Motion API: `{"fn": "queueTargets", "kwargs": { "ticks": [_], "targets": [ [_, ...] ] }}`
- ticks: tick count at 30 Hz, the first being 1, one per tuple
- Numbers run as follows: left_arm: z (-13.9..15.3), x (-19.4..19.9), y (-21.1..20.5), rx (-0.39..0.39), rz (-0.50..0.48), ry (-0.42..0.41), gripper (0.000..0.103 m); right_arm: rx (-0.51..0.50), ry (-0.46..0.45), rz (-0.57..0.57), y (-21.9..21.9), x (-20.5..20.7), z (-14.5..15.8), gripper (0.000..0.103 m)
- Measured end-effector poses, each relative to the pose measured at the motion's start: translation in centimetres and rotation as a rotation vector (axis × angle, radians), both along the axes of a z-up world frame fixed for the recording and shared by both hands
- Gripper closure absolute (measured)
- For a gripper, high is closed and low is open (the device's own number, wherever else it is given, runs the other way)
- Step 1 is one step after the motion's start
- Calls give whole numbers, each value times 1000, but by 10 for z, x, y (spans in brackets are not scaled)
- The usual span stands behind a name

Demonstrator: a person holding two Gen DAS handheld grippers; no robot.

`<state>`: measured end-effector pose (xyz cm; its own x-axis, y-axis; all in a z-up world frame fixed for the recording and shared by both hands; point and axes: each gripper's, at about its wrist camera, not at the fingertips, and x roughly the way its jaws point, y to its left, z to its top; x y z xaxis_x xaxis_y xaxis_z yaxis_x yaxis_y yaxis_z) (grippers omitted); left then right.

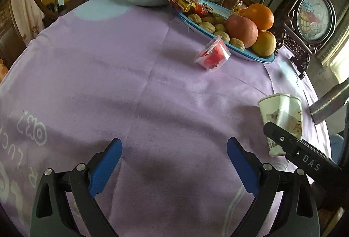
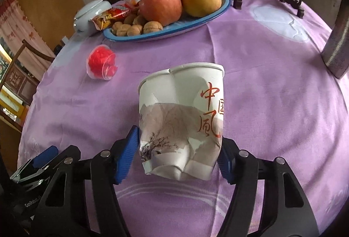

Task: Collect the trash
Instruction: 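Grasp the crumpled paper cup with the right gripper while the left grasps the red plastic cup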

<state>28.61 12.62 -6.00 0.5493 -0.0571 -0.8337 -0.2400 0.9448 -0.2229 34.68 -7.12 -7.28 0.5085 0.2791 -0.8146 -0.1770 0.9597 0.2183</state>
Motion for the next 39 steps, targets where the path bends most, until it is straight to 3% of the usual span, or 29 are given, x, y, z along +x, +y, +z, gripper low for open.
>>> {"fn": "queueTargets", "kwargs": {
  "ticks": [9, 15, 18, 21, 28, 39],
  "targets": [
    [0, -3, -1, -3, 1, -2, 8, 51, -81, -63, -55, -68, 38, 39],
    [2, -8, -14, 59, -5, -19, 8, 143, -14, -127, -106, -106, 33, 39],
    [9, -8, -22, 104, 24, -29, 8, 160, -8, -110, -115, -113, 34, 39],
    [9, 7, -38, 134, -12, -1, 8, 158, -22, -85, -115, -118, 38, 39],
    [2, 56, -53, 127, -11, 86, 8, 164, -26, -56, -120, -121, 39, 39],
    [-5, 108, -47, 244, -27, 61, 9, 166, -18, -44, -133, -114, 36, 39]
  ]
}}
